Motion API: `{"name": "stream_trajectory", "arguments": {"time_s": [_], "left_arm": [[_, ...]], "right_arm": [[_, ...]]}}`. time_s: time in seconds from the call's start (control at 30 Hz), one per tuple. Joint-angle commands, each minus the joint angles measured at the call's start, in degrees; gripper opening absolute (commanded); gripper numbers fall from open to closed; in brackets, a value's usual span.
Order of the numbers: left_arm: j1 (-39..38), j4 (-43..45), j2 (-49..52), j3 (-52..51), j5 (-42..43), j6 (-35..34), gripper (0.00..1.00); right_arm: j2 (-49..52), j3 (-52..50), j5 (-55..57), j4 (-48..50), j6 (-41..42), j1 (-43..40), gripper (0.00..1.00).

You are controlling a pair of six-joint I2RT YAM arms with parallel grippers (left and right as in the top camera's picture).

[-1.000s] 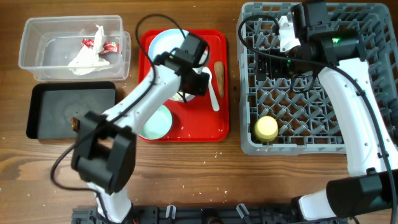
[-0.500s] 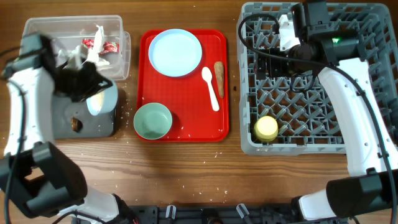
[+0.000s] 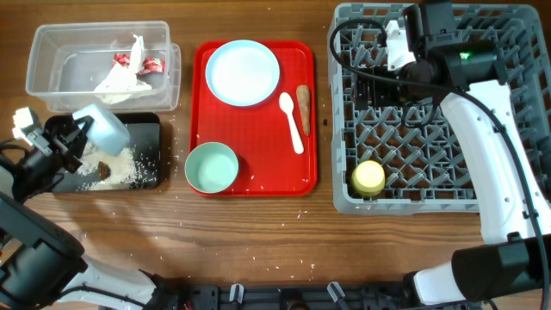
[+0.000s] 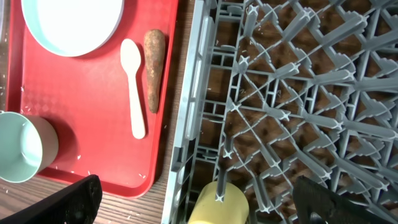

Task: Sort waste into correct bins and load items into the dishwasher rack
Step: 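Tip the rice out of the bowl onto the black tray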

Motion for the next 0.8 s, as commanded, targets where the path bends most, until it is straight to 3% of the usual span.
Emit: {"name": "stream_trajectory", "arguments": {"time_s": [0.0, 0.47, 0.53, 0.6, 0.77], "left_arm": [[0.42, 0.17, 0.46, -0.15, 3.8, -6.82, 0.04], [1.46, -0.33, 0.44, -0.15, 1.49, -8.26, 0.04], [0.83, -6.56, 0.42, -0.15, 3.78, -8.37, 0.04], [0.85, -2.19, 0.44, -0.15, 2.54, -7.21, 0.04], [-2.86, -3.32, -0.31, -0.15, 2.56, -8.26, 0.04]], "right_arm": [[-0.04, 0.48, 0.52, 0.09, -1.11, 0.33, 1.0], [-0.04, 0.48, 0.31, 0.39, -1.01, 0.33, 1.0], [-0.04, 0.48, 0.28, 0.42, -1.01, 0.33, 1.0], [-0.04, 0.48, 0.31, 0.57, -0.98, 0.33, 1.0], [-0.04, 0.48, 0.28, 1.68, -1.01, 0.33, 1.0]]}}
